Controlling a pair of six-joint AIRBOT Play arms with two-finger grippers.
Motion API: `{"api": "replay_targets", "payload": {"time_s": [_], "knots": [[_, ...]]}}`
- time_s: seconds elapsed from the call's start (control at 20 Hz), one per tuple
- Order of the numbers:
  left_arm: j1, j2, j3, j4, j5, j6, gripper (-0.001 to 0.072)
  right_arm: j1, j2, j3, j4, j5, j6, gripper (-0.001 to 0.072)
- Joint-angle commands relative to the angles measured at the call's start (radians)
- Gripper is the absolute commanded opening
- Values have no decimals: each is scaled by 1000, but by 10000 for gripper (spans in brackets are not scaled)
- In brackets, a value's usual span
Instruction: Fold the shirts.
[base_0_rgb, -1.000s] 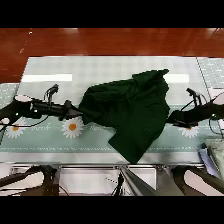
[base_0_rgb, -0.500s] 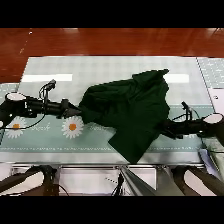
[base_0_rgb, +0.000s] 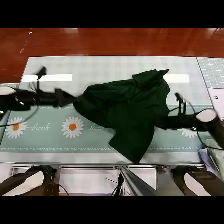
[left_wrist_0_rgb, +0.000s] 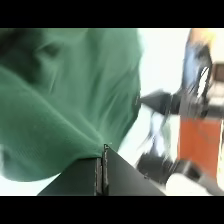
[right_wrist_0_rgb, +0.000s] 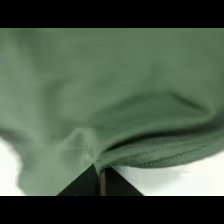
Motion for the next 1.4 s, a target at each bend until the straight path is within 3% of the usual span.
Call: {"api": "replay_targets", "payload": {"time_s": [0.0, 0.2, 0.45, 0.55, 0.7, 0.95, 1.1, 1.35], "knots": [[91, 91, 194, -228, 2, 13, 19, 10, 161, 197, -20, 118, -51, 26], [230, 211, 505, -409, 75, 13, 18, 10, 357, 479, -80, 10, 3, 26], [314, 379, 811, -409, 316, 13, 18, 10, 417, 811, -243, -93, 188, 25], [330, 451, 867, -343, 420, 13, 18, 10, 417, 900, -268, -103, 235, 25], [341, 553, 885, -95, 501, 7, 18, 10, 417, 1009, -389, -97, 337, 25], [337, 631, 885, 143, 472, -191, 18, 10, 417, 1144, -445, -90, 360, 25], [337, 657, 885, 212, 340, -282, 18, 10, 417, 1199, -455, -48, 371, 25], [334, 718, 885, 431, 67, -437, 18, 10, 414, 1258, -552, 246, 374, 25]]}}
